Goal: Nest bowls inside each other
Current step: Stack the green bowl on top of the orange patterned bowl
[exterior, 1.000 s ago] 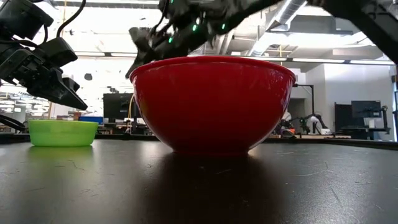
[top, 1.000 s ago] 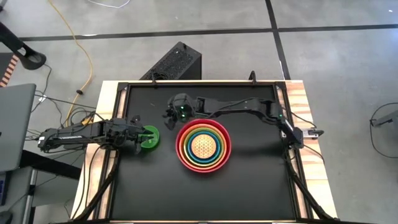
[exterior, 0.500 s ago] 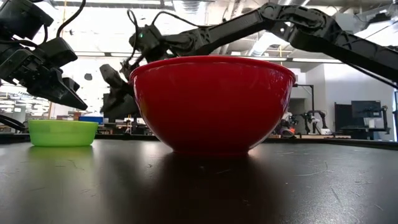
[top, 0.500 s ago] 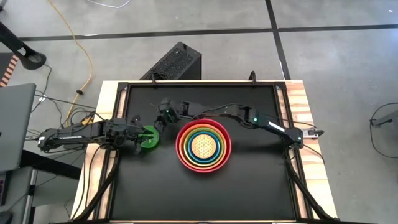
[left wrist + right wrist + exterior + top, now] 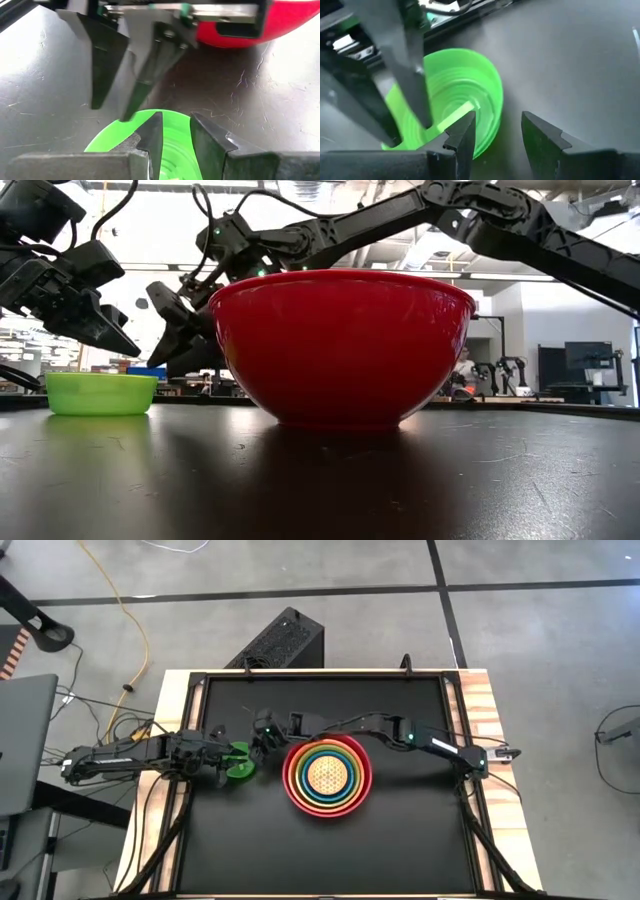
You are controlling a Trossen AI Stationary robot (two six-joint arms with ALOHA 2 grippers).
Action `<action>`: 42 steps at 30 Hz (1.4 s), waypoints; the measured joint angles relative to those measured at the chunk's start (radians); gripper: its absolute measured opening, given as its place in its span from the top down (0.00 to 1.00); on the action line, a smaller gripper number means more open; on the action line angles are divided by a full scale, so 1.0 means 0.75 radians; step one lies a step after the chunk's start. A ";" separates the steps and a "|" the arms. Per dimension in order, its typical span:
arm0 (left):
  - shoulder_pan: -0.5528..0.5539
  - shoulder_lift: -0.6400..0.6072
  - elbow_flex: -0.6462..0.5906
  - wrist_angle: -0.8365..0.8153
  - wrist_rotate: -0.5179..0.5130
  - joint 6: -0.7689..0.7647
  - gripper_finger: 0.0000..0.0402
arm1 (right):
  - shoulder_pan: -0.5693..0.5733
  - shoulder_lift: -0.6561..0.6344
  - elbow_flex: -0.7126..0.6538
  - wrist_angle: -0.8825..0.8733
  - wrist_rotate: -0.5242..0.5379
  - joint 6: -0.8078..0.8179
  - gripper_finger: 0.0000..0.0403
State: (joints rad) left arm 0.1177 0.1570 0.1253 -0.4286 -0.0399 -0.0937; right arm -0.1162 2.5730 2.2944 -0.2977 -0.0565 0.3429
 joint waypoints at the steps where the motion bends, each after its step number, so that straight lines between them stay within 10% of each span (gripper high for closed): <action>1: 0.000 0.000 0.000 0.000 0.000 0.000 0.78 | 0.006 0.000 0.000 -0.005 0.005 -0.001 0.57; 23: 0.000 0.000 0.000 0.000 -0.001 -0.001 0.78 | 0.030 0.040 -0.036 0.012 0.051 -0.016 0.59; 42: 0.000 -0.001 0.000 0.001 -0.003 0.000 0.78 | -0.016 0.062 -0.035 0.156 0.024 -0.055 0.98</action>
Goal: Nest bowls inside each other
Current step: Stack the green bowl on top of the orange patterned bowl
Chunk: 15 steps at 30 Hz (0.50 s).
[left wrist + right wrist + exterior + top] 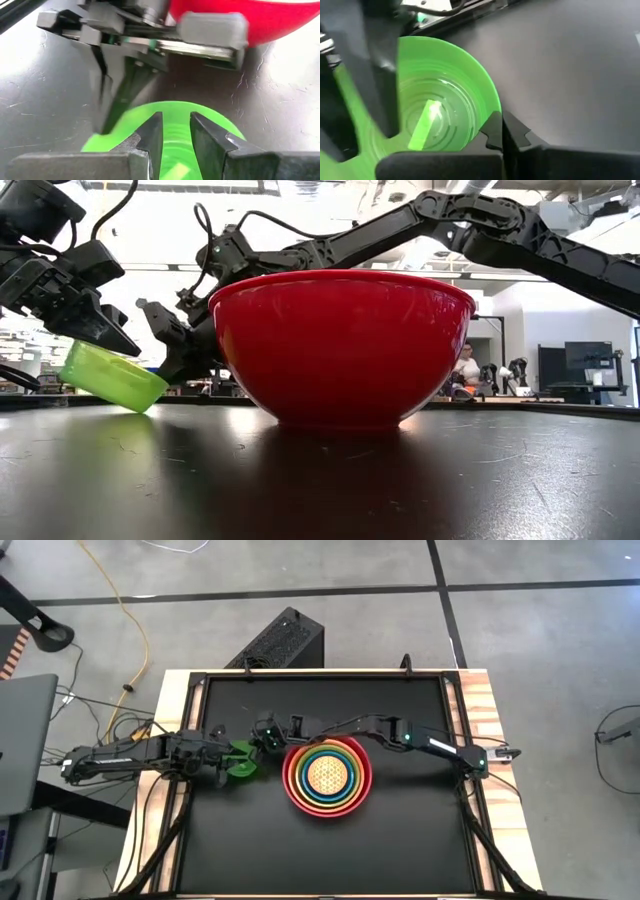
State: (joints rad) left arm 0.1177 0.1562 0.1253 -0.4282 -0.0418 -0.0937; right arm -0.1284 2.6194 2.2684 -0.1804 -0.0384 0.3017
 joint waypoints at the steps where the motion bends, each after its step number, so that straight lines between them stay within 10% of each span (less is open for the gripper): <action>1: 0.000 0.000 0.000 0.000 0.001 0.000 0.78 | -0.008 0.000 0.000 -0.002 -0.002 0.001 0.98; 15: 0.000 0.001 0.000 -0.001 0.001 0.000 0.78 | -0.115 -0.066 0.103 -0.347 0.069 -0.110 1.00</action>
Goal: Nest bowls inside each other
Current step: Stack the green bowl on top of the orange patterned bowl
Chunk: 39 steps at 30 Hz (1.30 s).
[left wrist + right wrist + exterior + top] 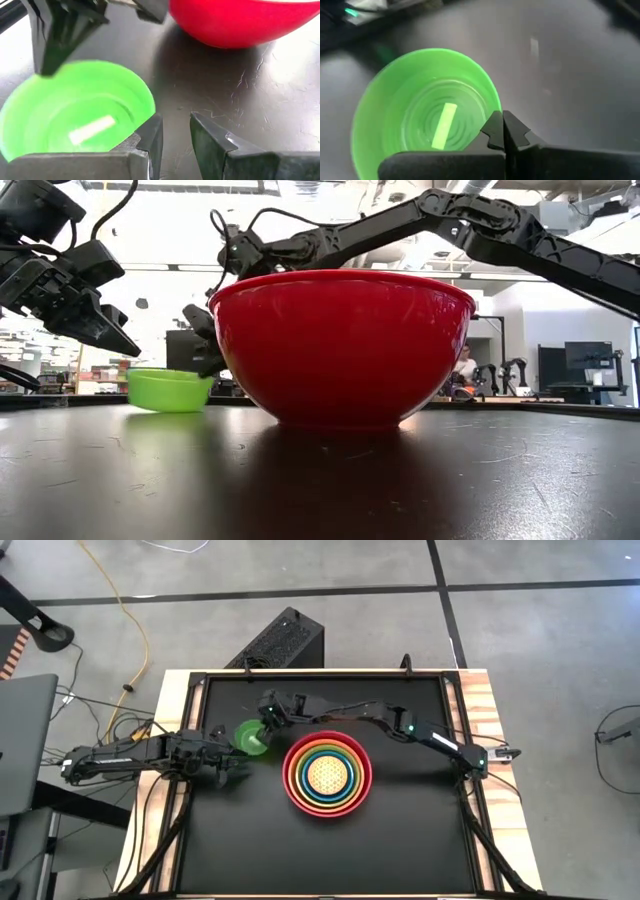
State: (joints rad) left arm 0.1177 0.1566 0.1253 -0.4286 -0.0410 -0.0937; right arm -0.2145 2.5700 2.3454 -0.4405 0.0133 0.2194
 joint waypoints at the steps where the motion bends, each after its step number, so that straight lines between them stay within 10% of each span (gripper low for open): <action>1: 0.000 0.000 0.000 0.000 0.000 0.000 0.78 | -0.006 -0.013 -0.014 -0.022 0.019 -0.010 1.00; 12: 0.000 0.000 0.000 0.000 0.000 0.000 0.78 | -0.045 -0.050 -0.015 -0.302 0.143 -0.010 0.99; 30: 0.000 0.000 0.000 0.000 0.000 0.000 0.78 | -0.039 -0.044 -0.015 -0.364 0.117 0.036 0.67; 39: 0.000 0.000 0.000 0.000 0.000 0.000 0.78 | -0.039 -0.044 -0.015 -0.435 0.048 0.059 0.79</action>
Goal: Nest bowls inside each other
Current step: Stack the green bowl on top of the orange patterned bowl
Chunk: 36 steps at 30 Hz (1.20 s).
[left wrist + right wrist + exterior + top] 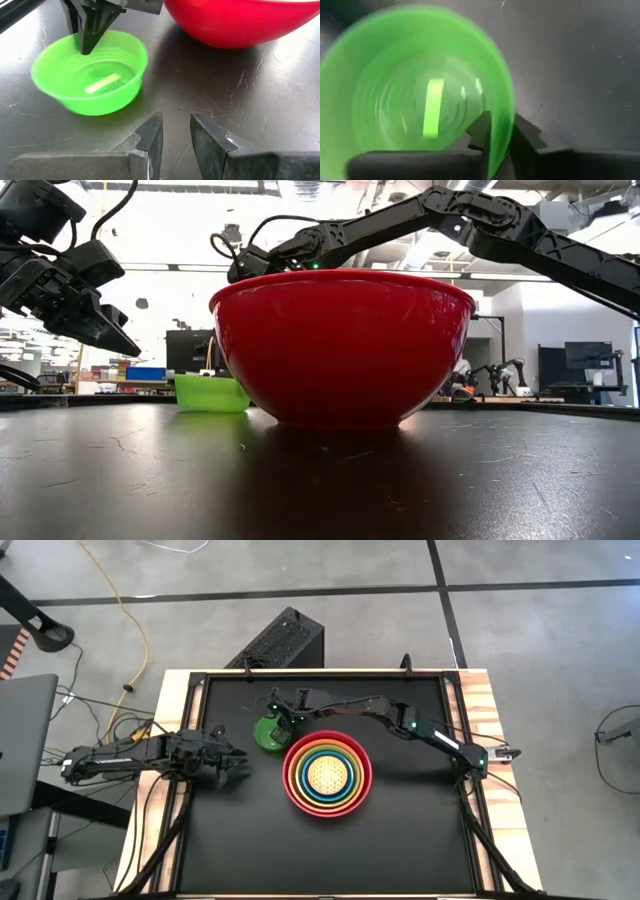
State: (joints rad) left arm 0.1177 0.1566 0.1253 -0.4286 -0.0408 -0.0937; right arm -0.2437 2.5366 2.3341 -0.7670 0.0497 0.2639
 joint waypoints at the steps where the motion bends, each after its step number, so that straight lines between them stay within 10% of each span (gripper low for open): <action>1: 0.000 0.000 0.000 0.000 0.000 0.000 0.78 | 0.001 0.000 0.000 0.001 -0.002 0.001 0.83; 5: 0.000 0.000 0.000 0.000 0.000 0.000 0.78 | 0.001 0.000 0.001 0.011 -0.004 0.021 0.97; 19: 0.000 0.000 0.000 0.000 0.000 0.000 0.78 | -0.095 -0.253 0.008 0.075 0.047 0.058 0.99; 36: 0.000 0.000 0.000 0.000 0.001 0.000 0.78 | 0.188 -0.812 -0.011 -0.808 -0.104 -0.061 0.99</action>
State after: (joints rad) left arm 0.1173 0.1566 0.1253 -0.4286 -0.0402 -0.0937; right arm -0.1030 1.9280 2.3258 -1.3733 -0.0284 0.2179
